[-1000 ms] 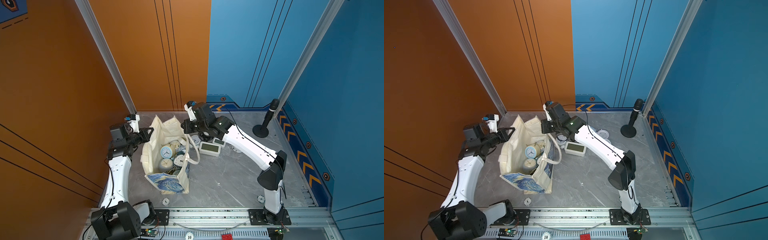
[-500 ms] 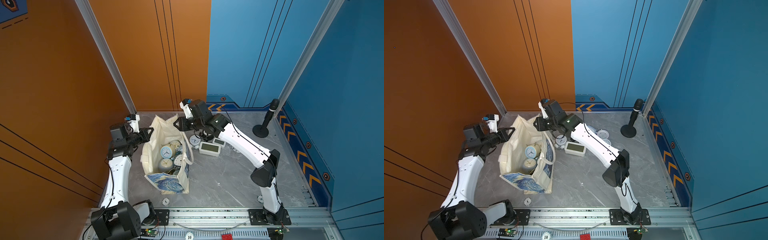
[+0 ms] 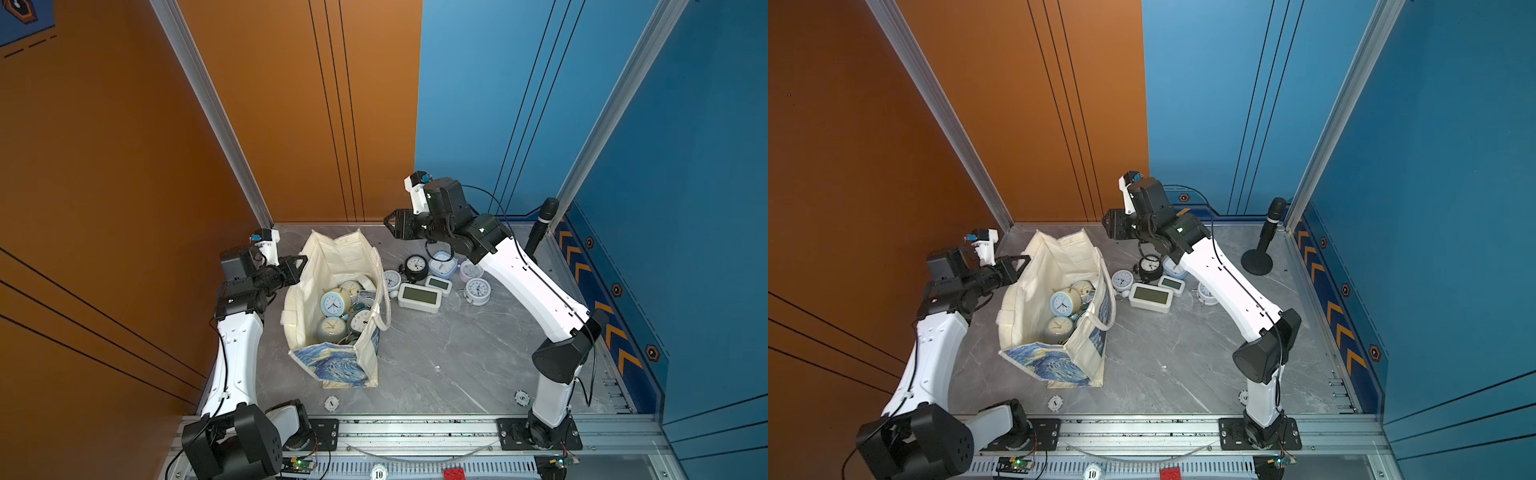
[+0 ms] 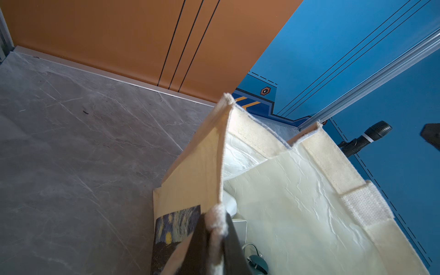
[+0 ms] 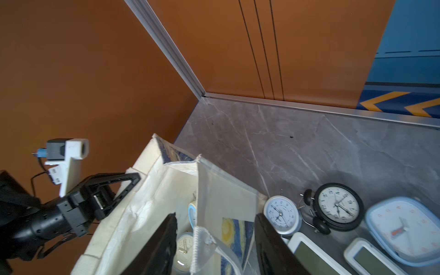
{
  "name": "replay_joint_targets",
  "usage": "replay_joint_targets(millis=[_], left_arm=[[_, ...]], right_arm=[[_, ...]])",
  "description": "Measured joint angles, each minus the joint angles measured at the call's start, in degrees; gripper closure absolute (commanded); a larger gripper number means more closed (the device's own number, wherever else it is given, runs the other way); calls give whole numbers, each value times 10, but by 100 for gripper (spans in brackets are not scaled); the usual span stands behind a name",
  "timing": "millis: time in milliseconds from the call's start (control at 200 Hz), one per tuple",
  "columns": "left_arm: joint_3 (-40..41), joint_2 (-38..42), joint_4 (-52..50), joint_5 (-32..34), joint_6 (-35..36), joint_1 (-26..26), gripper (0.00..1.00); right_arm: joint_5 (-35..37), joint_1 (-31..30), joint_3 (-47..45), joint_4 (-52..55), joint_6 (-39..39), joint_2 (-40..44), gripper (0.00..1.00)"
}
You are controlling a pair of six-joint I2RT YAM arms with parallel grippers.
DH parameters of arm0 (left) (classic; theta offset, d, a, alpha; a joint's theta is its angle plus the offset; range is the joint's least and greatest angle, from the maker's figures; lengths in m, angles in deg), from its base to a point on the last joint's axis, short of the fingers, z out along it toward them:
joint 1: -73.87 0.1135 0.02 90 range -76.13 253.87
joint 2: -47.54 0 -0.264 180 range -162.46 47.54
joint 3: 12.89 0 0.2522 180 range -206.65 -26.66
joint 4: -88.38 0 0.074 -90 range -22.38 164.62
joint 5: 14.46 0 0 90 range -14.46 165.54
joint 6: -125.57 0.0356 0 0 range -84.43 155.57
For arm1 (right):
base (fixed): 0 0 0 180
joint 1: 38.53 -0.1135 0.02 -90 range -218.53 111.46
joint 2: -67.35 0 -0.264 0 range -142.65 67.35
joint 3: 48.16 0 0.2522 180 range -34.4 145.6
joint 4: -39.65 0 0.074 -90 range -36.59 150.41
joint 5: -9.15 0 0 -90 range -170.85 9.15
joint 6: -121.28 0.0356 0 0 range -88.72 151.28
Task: Put the alarm clock into the canvas bag
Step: Pick up the alarm from the center of the board.
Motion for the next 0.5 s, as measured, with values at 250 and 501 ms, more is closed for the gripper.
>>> replay_joint_targets(millis=[250,501], left_arm=[[4,3,8,0,-10,0,100],[7,6,11,0,-11,0,100]], right_arm=[[62,29,-75,2,-12,-29,33],[89,21,-94,-1,-10,-118,29]])
